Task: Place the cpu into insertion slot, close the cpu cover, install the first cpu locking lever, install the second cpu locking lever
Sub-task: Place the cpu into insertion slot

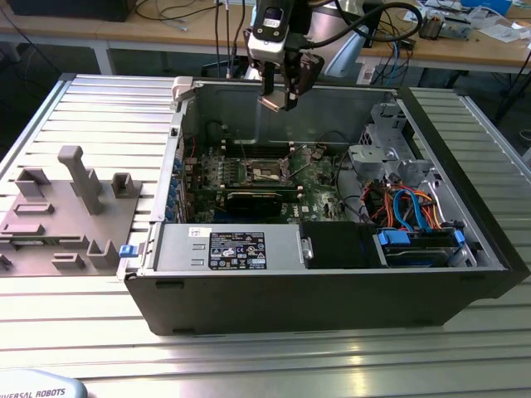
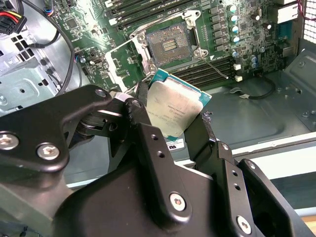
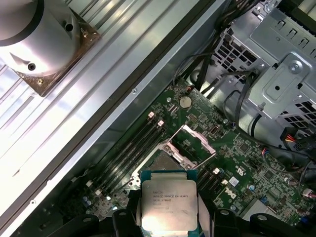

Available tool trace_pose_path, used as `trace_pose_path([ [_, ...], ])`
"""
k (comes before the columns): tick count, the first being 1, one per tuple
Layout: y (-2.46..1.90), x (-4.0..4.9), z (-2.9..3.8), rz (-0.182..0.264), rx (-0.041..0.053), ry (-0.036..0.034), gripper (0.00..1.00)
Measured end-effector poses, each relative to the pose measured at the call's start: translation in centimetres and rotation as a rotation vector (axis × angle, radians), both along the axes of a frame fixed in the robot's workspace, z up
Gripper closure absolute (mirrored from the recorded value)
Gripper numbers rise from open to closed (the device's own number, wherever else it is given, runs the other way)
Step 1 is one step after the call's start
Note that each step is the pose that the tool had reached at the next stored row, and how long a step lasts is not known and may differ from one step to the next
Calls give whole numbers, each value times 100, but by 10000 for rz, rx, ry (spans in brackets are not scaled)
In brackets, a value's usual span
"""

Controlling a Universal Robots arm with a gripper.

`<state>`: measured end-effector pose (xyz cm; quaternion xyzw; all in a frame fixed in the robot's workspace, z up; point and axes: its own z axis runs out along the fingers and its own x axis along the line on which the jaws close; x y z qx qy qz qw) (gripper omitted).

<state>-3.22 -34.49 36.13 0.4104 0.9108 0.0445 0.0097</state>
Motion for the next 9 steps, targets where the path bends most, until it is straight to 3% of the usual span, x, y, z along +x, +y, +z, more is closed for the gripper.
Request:
trace_pose_path([
  [9,0,0,-2,-117,0,0,46],
])
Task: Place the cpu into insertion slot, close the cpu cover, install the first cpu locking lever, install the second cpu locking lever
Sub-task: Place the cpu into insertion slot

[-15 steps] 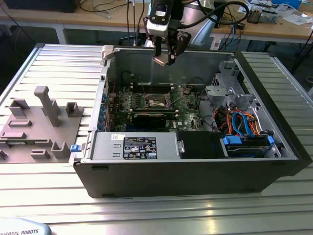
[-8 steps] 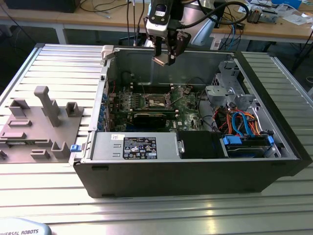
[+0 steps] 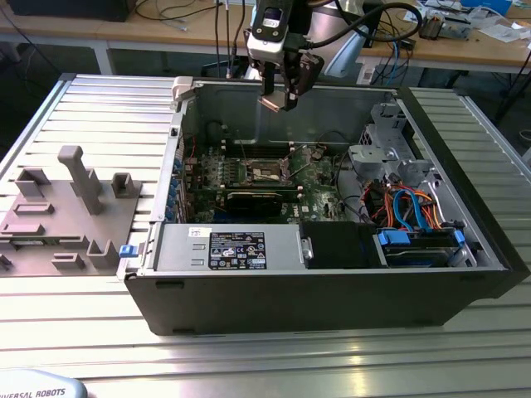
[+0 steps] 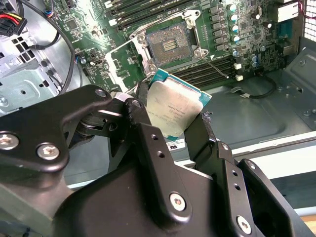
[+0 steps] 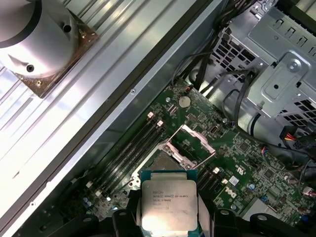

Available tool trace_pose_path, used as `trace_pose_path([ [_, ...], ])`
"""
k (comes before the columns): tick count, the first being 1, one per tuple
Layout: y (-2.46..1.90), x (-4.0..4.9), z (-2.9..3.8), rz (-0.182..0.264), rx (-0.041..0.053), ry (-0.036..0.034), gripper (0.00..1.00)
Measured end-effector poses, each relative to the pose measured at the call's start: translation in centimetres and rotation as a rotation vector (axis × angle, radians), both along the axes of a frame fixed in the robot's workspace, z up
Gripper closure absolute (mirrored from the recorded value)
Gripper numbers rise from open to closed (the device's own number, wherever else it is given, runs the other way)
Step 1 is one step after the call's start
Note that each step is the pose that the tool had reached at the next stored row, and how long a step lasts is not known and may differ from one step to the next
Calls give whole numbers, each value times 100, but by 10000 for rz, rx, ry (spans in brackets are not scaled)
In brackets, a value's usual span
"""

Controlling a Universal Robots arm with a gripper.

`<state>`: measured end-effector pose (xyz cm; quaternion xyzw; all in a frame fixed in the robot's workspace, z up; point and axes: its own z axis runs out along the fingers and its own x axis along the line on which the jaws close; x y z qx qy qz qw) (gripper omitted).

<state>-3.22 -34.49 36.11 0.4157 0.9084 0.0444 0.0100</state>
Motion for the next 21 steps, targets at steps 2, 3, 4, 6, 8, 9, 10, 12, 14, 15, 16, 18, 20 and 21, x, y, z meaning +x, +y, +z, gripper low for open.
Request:
trace_pose_path([
  [2,0,0,0,-20,0,0,46],
  [3,0,0,0,-28,0,0,46],
  [4,0,0,-1,-47,0,1,46],
  [6,0,0,-1,-67,0,0,46],
  [8,0,0,-1,-92,0,0,46],
  [9,0,0,-2,-102,0,0,46],
  [10,0,0,-2,-115,0,0,46],
  [12,0,0,-2,-140,0,0,46],
  [14,0,0,-2,-157,0,0,46],
  [15,0,0,-2,-171,0,0,46],
  [16,0,0,-3,-187,0,0,46],
  [18,0,0,-3,-204,0,0,46],
  [20,0,0,-3,-224,0,0,46],
  [21,0,0,-3,-235,0,0,46],
])
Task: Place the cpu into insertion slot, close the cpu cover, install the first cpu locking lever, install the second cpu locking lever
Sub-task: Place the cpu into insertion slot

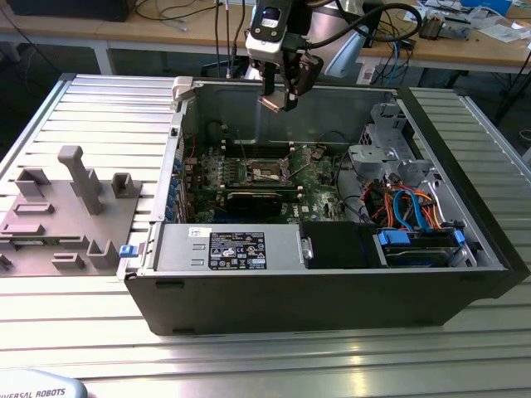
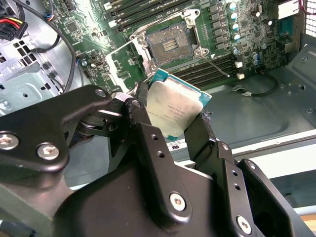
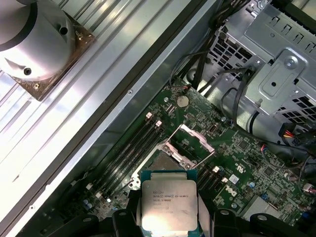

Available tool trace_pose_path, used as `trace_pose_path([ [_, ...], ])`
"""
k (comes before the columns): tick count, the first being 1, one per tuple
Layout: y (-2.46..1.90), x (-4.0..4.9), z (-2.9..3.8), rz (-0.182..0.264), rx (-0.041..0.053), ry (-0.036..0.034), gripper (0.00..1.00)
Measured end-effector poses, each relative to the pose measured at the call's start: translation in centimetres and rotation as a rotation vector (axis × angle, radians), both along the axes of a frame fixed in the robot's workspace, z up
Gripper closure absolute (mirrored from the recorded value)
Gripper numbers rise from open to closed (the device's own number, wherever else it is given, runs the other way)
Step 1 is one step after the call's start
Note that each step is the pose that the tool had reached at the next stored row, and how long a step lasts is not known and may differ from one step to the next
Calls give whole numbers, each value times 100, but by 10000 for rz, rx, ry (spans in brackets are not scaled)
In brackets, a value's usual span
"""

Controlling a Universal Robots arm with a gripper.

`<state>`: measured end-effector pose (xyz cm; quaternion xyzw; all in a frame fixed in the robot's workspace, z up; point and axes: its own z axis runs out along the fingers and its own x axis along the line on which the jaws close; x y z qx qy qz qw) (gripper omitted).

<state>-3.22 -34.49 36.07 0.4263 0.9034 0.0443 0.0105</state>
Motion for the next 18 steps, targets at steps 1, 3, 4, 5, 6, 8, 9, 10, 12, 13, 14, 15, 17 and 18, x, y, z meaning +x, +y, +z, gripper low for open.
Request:
trace_pose_path([
  [1,0,0,0,-9,0,0,46],
  [3,0,0,0,-26,0,0,46],
  [4,0,0,0,-42,0,0,46],
  [5,0,0,-1,-55,0,0,46],
  [6,0,0,-1,-73,0,0,46],
  [8,0,0,-1,-93,0,0,46],
  [9,0,0,-1,-105,0,0,46],
  [10,0,0,-1,-112,0,0,46],
  [12,0,0,-2,-144,0,0,46],
  [13,0,0,-2,-159,0,0,46],
  [14,0,0,-2,-167,0,0,46],
  [15,0,0,-2,-174,0,0,46],
  [17,0,0,-3,-194,0,0,46],
  [18,0,0,-3,-205,0,0,46],
])
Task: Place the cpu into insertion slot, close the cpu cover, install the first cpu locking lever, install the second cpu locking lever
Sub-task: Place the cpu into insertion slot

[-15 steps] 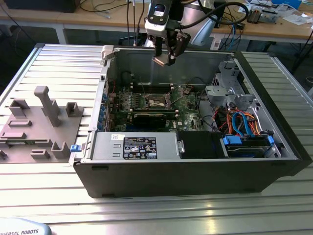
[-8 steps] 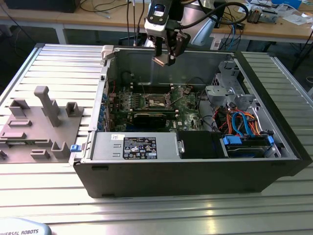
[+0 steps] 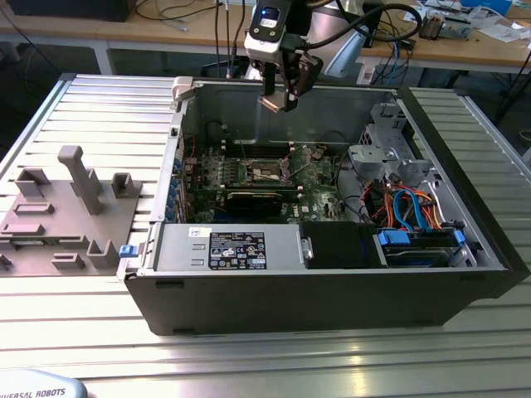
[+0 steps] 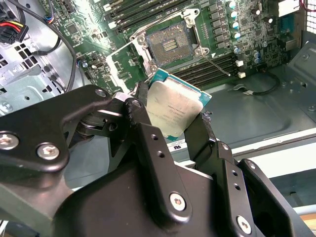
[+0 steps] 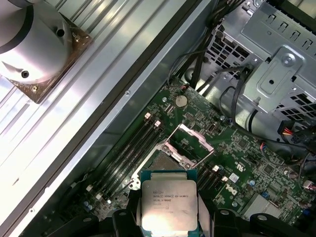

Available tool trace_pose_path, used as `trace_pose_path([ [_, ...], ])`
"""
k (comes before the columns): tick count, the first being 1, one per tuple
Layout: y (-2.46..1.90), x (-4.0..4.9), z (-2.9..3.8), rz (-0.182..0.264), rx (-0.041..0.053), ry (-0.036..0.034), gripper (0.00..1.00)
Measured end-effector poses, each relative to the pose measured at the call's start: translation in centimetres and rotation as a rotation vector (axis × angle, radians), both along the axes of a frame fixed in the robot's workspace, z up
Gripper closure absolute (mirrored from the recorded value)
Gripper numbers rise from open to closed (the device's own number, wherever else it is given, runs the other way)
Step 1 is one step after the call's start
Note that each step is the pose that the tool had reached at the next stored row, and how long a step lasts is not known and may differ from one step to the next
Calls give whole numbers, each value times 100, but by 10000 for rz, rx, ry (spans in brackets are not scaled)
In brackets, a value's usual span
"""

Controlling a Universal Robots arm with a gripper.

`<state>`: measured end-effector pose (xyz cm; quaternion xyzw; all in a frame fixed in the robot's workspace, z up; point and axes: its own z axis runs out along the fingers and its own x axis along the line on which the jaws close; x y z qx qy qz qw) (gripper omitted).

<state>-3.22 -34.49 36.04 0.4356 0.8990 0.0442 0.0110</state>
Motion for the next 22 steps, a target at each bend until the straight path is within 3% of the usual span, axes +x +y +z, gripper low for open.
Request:
trace_pose_path([
  [22,0,0,-4,-260,0,0,46],
])
